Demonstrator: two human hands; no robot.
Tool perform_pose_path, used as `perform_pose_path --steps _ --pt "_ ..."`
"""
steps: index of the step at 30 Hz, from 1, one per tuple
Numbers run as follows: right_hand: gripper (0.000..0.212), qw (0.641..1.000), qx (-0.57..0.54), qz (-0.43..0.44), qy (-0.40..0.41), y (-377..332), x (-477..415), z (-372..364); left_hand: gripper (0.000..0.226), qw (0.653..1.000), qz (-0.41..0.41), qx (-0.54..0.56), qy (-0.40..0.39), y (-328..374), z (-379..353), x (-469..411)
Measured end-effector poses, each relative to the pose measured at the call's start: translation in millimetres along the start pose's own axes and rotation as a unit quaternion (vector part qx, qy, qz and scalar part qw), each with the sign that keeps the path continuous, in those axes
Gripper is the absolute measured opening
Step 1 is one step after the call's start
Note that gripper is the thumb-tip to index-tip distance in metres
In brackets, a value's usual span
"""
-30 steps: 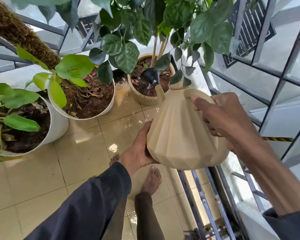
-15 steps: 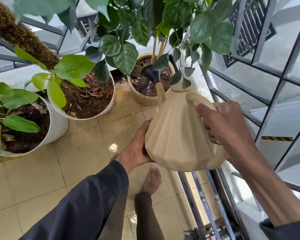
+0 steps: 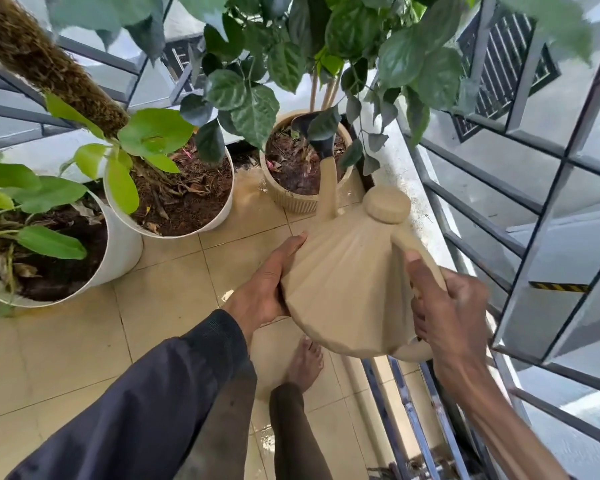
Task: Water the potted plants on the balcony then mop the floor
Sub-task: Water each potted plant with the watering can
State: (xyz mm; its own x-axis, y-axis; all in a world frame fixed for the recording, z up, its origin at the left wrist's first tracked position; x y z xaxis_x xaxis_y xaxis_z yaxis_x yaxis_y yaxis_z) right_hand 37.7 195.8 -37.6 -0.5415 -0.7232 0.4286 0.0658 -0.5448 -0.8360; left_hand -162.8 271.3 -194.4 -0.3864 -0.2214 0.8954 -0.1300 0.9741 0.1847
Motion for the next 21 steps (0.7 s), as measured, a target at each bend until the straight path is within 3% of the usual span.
perform_pose_path --steps 4,13,18,21 --pt "0.061 1.000 0.005 0.010 0.006 10.3 3.7 2.1 0.042 1.000 -0.010 0.010 0.002 -0.9 3.2 1.6" --pt "0.064 0.999 -0.002 0.038 0.005 19.4 7.8 9.3 0.033 0.999 -0.024 0.033 0.001 -6.4 -1.9 8.7" --pt "0.072 0.998 0.011 0.057 0.023 24.4 8.5 8.0 0.067 0.999 -0.036 0.025 0.022 -6.0 -3.5 14.9" --pt "0.067 0.997 0.015 0.067 0.037 30.7 10.1 7.1 0.074 0.999 -0.043 0.023 0.019 -5.0 -2.2 18.1"
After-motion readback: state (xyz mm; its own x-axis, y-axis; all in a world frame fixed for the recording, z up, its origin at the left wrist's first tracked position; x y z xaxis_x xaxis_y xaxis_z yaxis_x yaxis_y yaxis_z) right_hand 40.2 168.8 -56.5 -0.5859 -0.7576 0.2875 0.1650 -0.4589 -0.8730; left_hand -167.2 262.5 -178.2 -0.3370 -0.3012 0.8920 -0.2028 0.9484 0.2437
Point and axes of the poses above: each hand's wrist, its own x-axis away from the middle knuckle, its own z-axis out of the back of the hand, y = z × x, the point moved 2 cm from there along -x, towards the middle knuckle, and after that the axes turned 3 degrees about -x, right-handed, at the moved point
